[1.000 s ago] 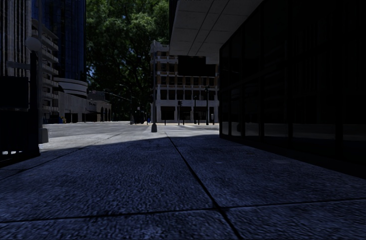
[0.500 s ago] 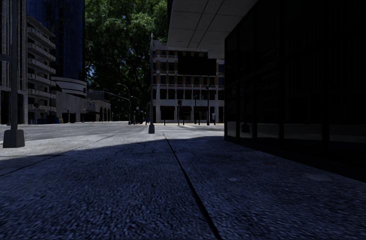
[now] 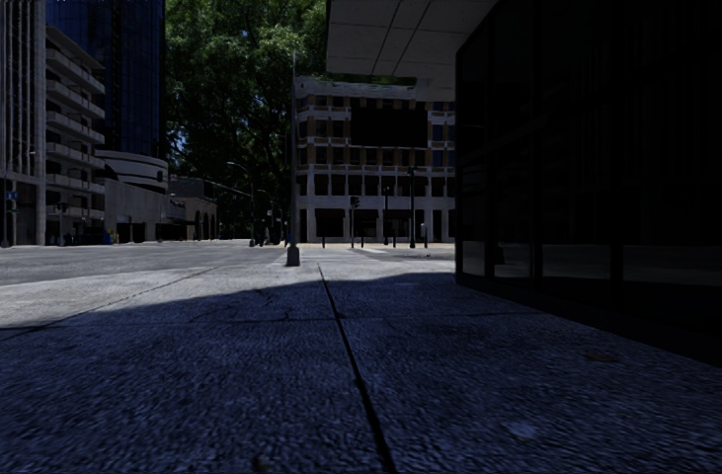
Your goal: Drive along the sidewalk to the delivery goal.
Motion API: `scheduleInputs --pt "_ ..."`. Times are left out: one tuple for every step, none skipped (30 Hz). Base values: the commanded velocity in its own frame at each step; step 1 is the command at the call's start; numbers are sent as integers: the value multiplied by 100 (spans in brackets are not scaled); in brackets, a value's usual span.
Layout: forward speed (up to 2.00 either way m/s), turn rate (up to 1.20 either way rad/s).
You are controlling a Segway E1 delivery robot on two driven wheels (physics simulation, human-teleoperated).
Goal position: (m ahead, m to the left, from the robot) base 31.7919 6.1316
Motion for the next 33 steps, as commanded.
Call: scheduleInputs --pt "200 0" --pt "200 0" --pt "200 0" --pt "200 0" --pt "200 0" --pt "200 0" --pt "200 0" --pt "200 0" --pt "200 0" --pt "200 0" --pt "200 0" --pt "200 0" --pt "200 0" --pt "200 0" --pt "200 0" --pt "200 0" --pt "200 0" --pt "200 0" --pt "200 0" --pt "200 0" --pt "200 0" --pt "200 0" --pt "200 0" --pt "200 0" --pt "200 0" --pt "200 0" --pt "200 0" --pt "200 0" --pt "200 0" --pt "200 0" --pt "200 0" --pt "200 0" --pt "200 0"
